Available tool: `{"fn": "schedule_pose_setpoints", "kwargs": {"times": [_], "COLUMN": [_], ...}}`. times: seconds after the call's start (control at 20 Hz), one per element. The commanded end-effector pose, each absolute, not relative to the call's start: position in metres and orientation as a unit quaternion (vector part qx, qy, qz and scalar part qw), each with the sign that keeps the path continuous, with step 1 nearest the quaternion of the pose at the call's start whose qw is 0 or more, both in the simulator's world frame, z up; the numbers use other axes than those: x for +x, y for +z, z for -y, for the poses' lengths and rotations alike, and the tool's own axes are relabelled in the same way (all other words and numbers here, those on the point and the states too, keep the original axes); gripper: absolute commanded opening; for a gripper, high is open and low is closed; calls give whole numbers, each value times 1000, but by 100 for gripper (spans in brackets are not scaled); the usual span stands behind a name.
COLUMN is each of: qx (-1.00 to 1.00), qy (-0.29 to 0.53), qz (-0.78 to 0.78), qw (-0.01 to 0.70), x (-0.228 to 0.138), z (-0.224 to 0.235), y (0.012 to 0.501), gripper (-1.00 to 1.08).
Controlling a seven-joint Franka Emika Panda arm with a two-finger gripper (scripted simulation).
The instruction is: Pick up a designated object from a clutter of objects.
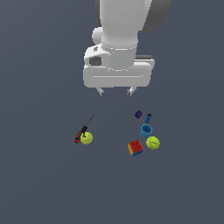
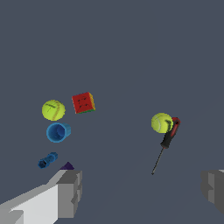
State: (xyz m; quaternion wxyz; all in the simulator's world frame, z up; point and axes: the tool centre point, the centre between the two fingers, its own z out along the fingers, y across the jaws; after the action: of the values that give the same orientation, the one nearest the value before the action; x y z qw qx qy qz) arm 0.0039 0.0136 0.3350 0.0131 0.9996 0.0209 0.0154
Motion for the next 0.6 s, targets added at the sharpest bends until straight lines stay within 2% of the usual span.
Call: {"fn": "schedule_pose_setpoints", "kwargs": {"times": [0.0, 0.55], "qx": [1000, 999], "qy": [15, 11], "qz": [-21, -32], "qw": [13, -1], "x": [4, 3], "z": [-14, -29], "y": [335, 328], "gripper": [100, 100]}}
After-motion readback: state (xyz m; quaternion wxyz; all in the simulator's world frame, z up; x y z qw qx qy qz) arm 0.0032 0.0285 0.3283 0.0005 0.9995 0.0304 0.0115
